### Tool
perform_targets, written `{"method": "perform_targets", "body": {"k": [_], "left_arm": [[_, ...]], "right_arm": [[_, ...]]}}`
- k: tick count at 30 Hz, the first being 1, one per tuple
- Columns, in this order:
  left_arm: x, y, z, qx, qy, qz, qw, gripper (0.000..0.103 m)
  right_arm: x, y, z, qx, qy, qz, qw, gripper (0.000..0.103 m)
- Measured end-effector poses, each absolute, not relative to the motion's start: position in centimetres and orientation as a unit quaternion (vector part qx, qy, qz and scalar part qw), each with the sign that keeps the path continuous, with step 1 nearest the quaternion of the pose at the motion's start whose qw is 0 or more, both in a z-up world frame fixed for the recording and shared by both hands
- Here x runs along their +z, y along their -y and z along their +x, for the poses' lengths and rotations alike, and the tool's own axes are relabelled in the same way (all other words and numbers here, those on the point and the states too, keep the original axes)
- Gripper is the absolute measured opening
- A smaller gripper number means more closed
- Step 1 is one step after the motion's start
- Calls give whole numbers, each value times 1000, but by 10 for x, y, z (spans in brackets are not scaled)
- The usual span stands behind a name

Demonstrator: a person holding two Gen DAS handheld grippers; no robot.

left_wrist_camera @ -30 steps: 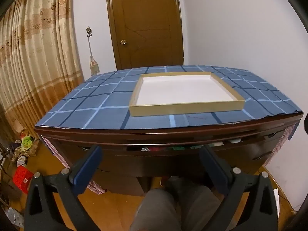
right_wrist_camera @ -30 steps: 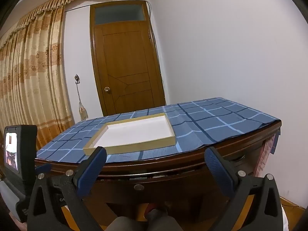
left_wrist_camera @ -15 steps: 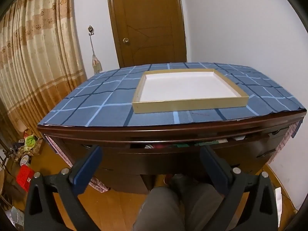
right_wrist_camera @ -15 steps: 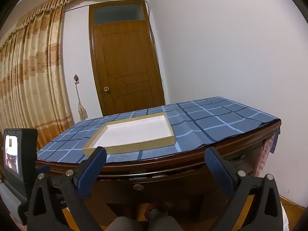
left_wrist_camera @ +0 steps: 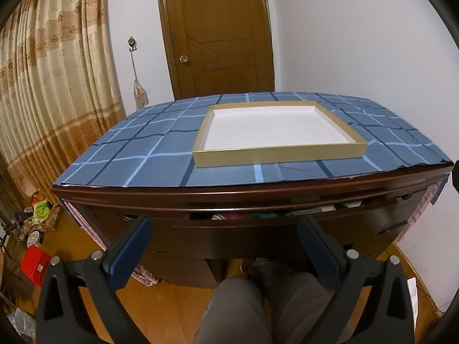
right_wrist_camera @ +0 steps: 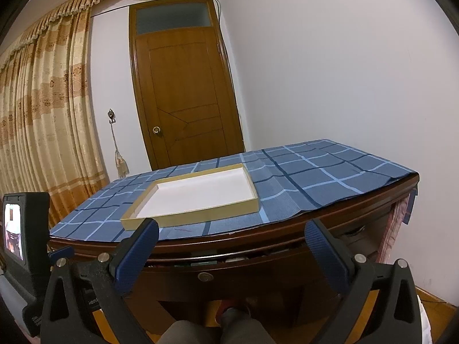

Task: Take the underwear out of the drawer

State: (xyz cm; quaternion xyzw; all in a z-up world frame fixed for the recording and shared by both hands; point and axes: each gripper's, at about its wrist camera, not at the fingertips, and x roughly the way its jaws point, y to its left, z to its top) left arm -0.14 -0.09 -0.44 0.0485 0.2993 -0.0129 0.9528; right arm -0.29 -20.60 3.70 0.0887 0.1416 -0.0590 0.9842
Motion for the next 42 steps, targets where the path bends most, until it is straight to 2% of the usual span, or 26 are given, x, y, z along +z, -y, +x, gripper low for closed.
{"method": "perform_targets", "body": {"k": [42], "left_arm": [[-16,5,2,-15,-315,48,948,102]], "right_arm": [[28,213,7,-59,-162,104,980,103]]}}
